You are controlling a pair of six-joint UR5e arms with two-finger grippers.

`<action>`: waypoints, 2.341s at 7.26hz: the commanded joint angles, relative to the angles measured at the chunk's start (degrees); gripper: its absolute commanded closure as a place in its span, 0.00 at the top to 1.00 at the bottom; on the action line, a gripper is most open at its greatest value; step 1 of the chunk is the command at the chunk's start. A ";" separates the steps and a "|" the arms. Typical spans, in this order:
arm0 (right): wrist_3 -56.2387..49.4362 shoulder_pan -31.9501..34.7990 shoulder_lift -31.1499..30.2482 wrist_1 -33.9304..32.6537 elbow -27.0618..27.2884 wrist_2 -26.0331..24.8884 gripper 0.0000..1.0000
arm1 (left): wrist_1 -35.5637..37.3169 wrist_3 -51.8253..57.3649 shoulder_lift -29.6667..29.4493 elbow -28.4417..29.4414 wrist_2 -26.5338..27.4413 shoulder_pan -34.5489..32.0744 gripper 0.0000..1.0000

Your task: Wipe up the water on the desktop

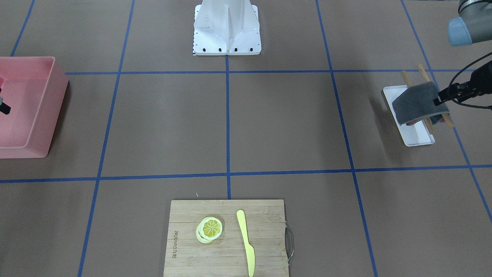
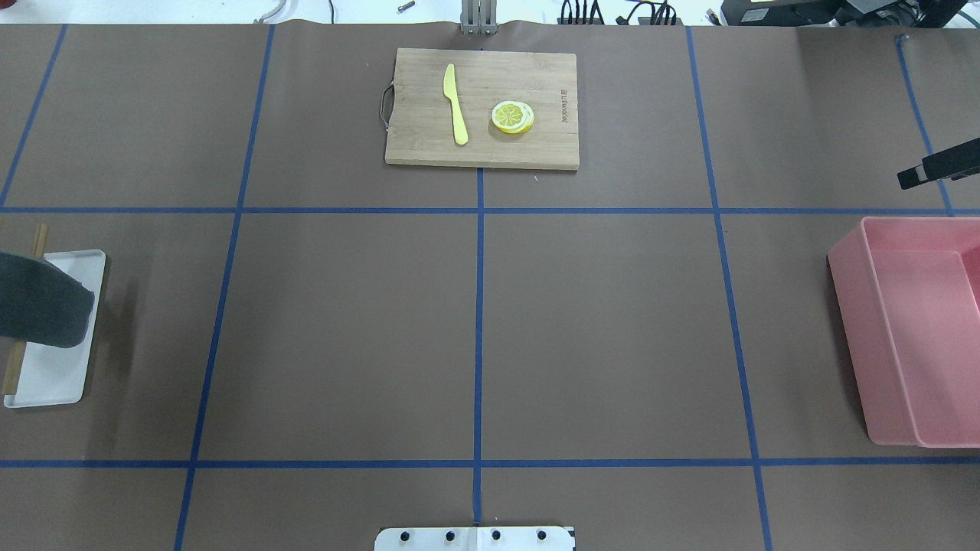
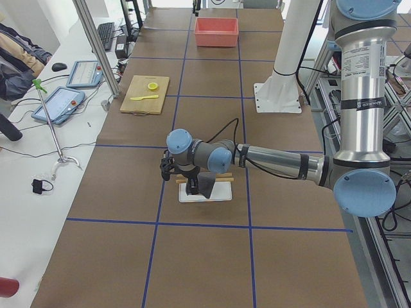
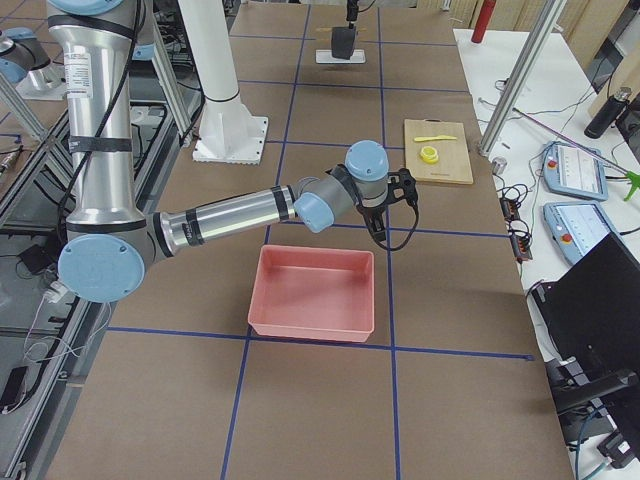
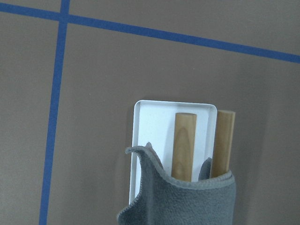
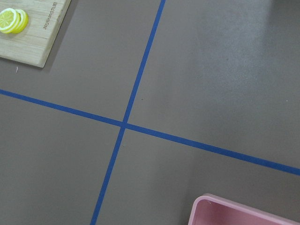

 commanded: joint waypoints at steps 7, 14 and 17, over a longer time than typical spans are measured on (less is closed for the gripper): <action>-0.07 -0.92 -0.49 -0.07 -0.30 -0.32 1.00 | -0.01 -2.85 -1.70 -0.21 -0.53 1.12 0.00; -0.16 -1.01 -0.57 -0.16 -0.39 -0.32 1.00 | 0.08 -4.51 -1.70 -1.19 -3.61 1.12 0.59; -0.16 -1.01 -0.57 -0.16 -0.39 -0.32 1.00 | 0.08 -4.87 -1.61 -1.28 -3.78 1.12 0.10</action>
